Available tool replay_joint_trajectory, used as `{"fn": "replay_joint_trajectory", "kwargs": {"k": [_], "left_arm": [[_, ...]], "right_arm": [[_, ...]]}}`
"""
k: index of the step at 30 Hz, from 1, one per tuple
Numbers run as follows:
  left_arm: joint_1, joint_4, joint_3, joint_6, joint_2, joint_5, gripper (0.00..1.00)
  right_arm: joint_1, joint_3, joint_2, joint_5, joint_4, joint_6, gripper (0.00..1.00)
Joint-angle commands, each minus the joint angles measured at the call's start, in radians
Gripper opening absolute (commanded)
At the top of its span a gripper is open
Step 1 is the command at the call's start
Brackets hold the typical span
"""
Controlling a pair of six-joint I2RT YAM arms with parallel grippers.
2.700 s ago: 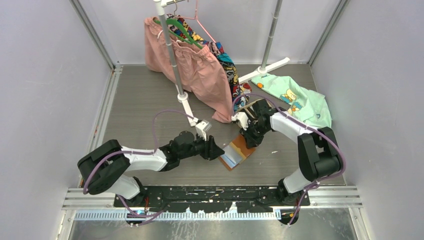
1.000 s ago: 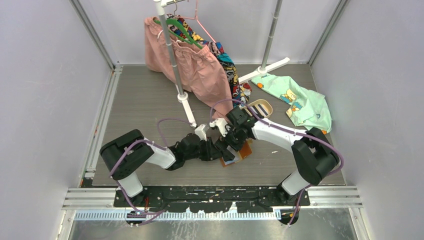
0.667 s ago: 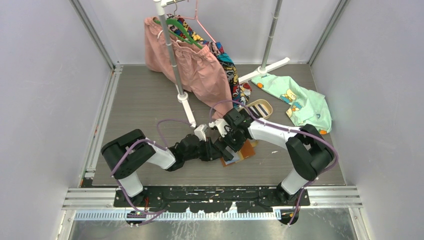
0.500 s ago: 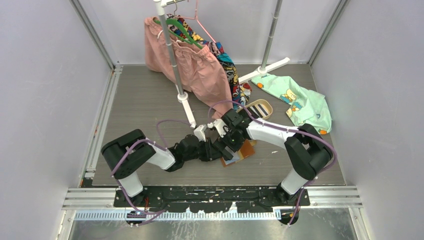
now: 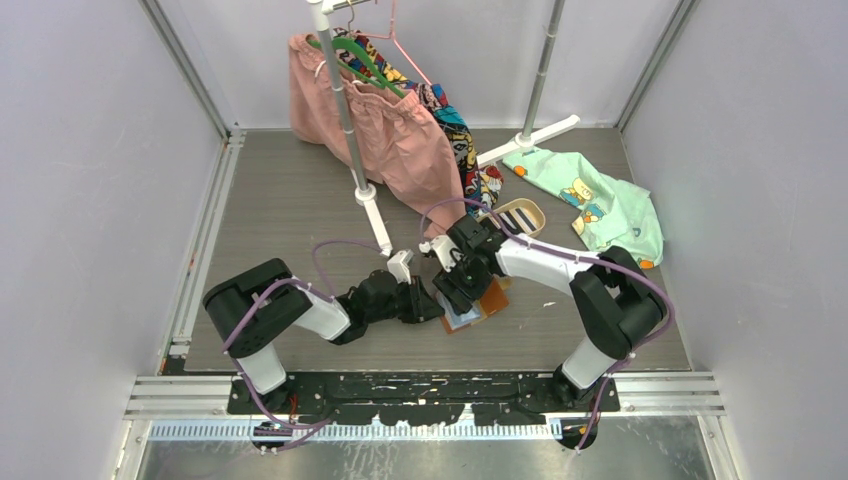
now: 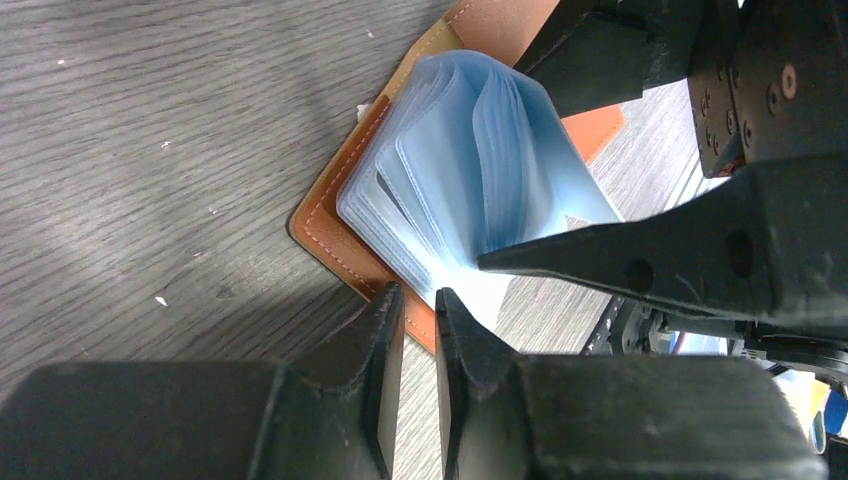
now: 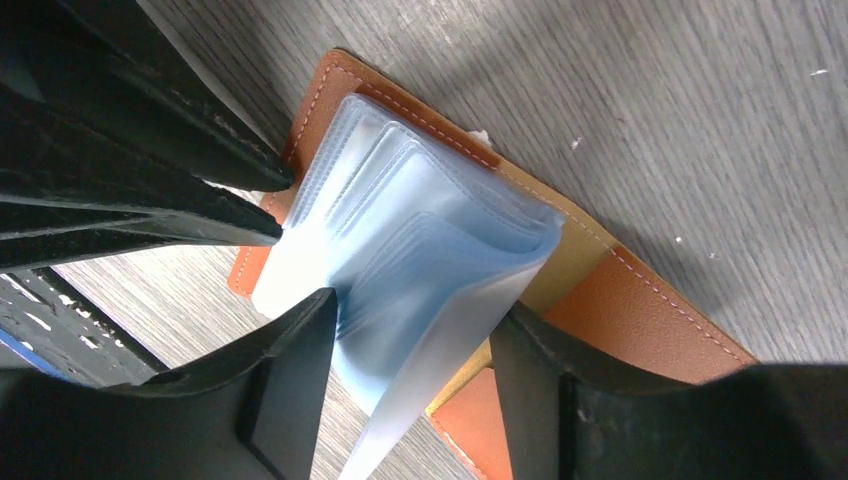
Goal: Put the credit cards into the card holder
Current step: Open the card holder at the center of the board.
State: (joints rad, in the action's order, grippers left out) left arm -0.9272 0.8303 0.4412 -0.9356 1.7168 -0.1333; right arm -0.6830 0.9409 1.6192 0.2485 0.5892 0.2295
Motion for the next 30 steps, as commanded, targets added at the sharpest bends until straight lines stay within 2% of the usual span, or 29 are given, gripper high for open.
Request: {"fn": "replay_joint_trajectory", "kwargs": {"k": [1, 6, 9, 14, 18, 24, 30], "left_arm": [[0.003, 0.036, -0.015, 0.017, -0.02, 0.013, 0.21], [0.016, 0.077, -0.039, -0.004, -0.061, 0.004, 0.24], [0.028, 0.099, -0.047, -0.025, -0.075, -0.002, 0.24], [0.064, 0.073, -0.045, -0.029, -0.092, 0.005, 0.22], [0.099, -0.009, -0.021, 0.011, -0.129, 0.008, 0.22], [0.114, -0.164, 0.068, 0.128, -0.164, -0.045, 0.32], [0.116, -0.234, 0.116, 0.161, -0.144, -0.131, 0.39]], "right_arm": [[0.013, 0.038, 0.007, 0.003, 0.017, 0.01, 0.59], [0.058, 0.046, 0.007, 0.105, 0.032, -0.002, 0.39], [0.088, 0.058, 0.012, 0.167, 0.056, 0.003, 0.34], [0.106, 0.076, 0.018, 0.217, 0.083, 0.015, 0.3], [0.126, 0.095, 0.036, 0.259, 0.109, 0.023, 0.28], [0.13, 0.102, 0.045, 0.271, 0.117, 0.026, 0.28], [0.133, 0.108, 0.054, 0.271, 0.121, 0.024, 0.28]]}}
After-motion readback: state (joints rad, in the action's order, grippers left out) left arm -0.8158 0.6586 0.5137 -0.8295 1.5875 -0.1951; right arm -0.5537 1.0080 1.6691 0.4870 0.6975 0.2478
